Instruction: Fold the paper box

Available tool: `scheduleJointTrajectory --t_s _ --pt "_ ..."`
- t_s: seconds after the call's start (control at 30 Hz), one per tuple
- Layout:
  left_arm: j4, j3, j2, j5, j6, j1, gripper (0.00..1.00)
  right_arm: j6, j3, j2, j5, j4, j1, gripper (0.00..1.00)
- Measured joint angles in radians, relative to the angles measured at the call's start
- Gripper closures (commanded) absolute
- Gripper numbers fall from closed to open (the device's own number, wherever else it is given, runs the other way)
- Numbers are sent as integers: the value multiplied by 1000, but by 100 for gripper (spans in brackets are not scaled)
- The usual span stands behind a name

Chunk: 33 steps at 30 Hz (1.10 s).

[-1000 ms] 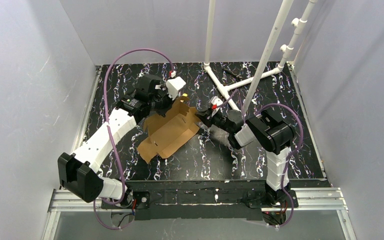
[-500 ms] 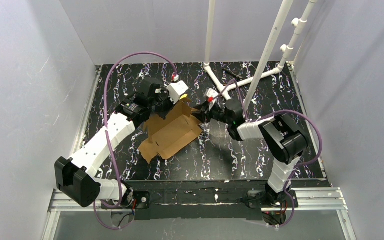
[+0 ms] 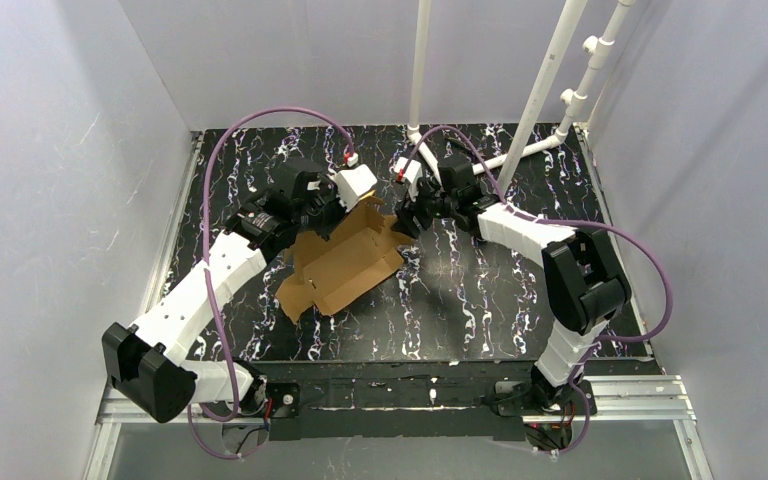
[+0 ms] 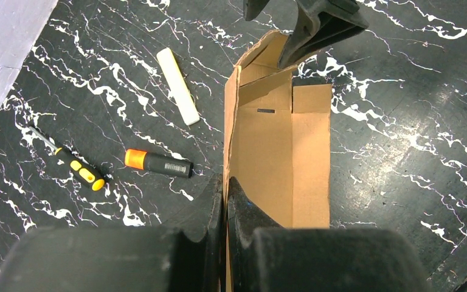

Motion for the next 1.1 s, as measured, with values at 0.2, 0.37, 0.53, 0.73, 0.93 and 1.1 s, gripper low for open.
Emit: scheduleJointTrajectory --t_s 0.2,0.37,0.53,0.73,0.93,1.1 --pt "3 0 0 3 0 0 100 29 116 81 11 -111 -11 46" --pt "3 0 -5 5 0 0 100 83 185 163 24 -145 -10 75" --pt "10 0 -10 6 -5 0 100 112 215 184 37 -200 -9 99" --pt "4 1 -10 7 -41 0 100 146 173 162 43 -109 -5 99" --pt "-13 24 -9 11 -61 0 100 223 56 113 47 158 -4 99" --pt "-12 40 -5 19 -85 0 100 299 -8 122 48 404 -4 99"
